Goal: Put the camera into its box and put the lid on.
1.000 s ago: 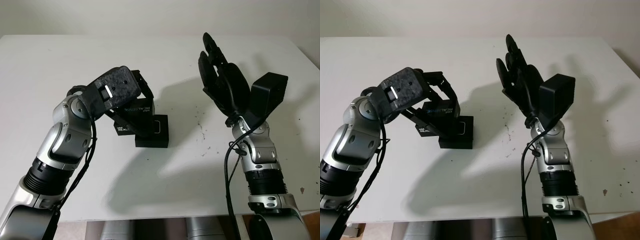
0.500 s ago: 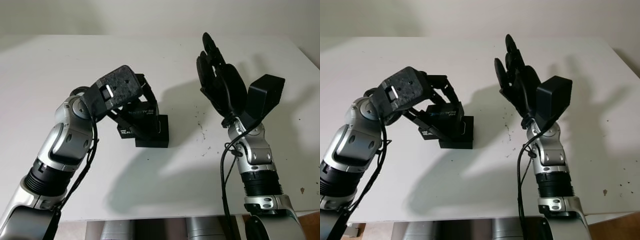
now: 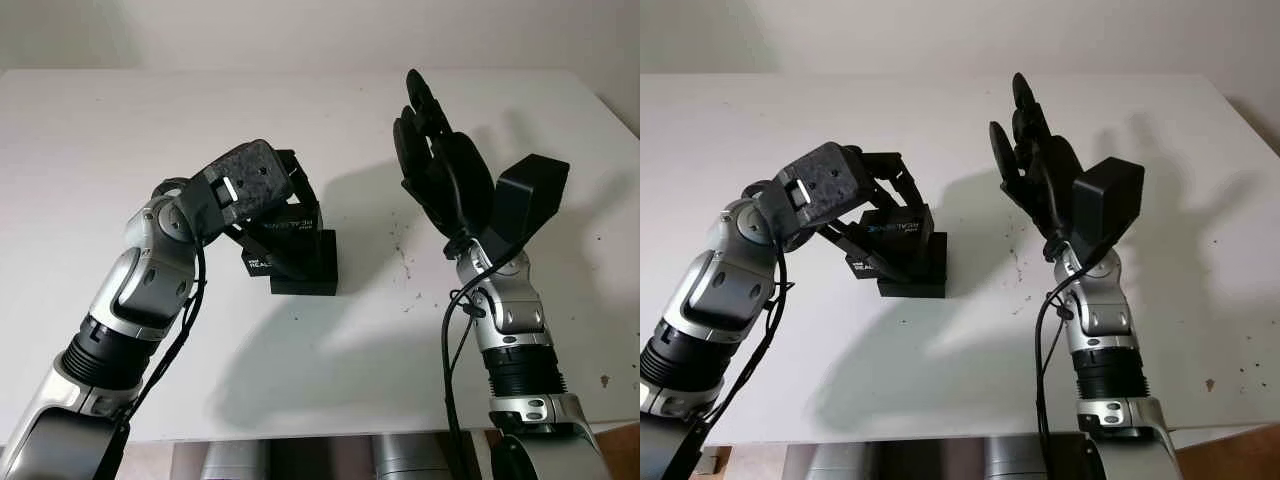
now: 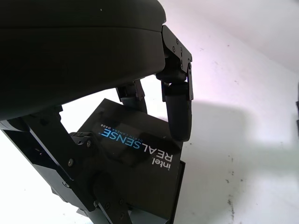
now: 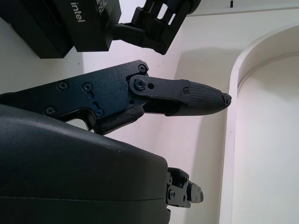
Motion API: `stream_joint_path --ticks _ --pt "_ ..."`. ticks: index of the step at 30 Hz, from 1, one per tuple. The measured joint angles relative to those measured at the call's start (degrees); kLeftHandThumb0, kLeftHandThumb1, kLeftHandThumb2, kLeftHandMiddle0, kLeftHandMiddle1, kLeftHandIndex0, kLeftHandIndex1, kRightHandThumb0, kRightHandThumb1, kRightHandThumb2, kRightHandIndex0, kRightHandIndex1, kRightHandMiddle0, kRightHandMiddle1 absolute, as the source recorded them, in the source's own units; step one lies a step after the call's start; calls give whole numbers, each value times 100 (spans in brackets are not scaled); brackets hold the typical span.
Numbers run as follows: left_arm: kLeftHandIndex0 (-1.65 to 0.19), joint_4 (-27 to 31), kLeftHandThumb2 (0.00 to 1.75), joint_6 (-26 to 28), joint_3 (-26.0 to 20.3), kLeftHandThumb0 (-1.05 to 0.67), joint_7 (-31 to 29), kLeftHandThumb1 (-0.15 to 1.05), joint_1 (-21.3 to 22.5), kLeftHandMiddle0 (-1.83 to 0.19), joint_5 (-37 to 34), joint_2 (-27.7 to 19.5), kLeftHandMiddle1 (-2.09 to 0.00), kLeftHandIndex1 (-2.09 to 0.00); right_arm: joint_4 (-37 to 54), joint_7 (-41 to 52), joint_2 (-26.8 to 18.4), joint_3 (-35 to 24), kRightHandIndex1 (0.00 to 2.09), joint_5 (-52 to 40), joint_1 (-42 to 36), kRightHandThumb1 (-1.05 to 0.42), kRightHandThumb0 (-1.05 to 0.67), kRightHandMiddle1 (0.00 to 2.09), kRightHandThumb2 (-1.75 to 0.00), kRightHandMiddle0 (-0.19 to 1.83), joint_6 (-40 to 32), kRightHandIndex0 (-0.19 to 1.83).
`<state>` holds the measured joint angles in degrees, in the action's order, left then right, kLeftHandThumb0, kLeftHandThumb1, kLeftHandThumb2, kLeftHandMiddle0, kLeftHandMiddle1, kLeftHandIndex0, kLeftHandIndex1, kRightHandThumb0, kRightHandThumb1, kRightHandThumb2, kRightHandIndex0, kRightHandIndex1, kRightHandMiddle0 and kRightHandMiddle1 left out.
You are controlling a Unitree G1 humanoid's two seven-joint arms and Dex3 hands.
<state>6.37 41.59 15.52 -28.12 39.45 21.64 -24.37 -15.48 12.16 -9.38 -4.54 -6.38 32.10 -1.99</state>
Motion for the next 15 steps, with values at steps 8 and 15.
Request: stream_joint_path --ticks 8,15 --pt "-34 25 5 173 167 -6 -38 96 95 -41 66 8 -139 -144 2 8 0 2 5 7 -10 -105 -74 5 -51 -14 12 -18" --pt "-33 37 5 341 165 -7 -37 94 103 -42 -17 119 -145 -150 2 8 2 17 6 37 -10 -105 -74 5 -51 -13 51 -18"
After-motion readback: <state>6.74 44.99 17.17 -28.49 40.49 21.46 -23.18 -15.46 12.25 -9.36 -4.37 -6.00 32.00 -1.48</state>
